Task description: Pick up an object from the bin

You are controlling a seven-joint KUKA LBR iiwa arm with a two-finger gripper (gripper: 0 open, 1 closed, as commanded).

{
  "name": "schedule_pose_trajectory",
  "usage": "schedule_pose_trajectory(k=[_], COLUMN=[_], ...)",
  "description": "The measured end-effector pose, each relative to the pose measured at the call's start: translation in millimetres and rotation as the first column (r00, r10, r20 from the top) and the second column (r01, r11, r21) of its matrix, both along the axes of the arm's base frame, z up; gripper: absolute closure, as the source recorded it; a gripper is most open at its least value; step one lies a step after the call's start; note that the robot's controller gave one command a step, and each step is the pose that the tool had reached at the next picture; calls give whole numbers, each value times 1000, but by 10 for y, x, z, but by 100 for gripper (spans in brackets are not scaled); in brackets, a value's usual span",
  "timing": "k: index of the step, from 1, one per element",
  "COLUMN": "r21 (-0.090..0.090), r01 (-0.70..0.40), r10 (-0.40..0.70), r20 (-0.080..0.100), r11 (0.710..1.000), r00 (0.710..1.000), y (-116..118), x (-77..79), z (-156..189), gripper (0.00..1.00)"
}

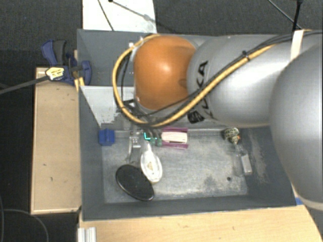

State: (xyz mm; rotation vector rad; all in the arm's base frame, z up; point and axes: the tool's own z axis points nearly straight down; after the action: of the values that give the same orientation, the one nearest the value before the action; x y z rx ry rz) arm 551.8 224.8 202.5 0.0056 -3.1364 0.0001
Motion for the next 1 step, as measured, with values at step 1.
schedule_pose_trajectory(k=[1], r21=[0], r01=[-248], r10=[248], r20=[1], r11=[969], r00=[969], y=[-417], x=[-417], z=[-1296], gripper=[0])
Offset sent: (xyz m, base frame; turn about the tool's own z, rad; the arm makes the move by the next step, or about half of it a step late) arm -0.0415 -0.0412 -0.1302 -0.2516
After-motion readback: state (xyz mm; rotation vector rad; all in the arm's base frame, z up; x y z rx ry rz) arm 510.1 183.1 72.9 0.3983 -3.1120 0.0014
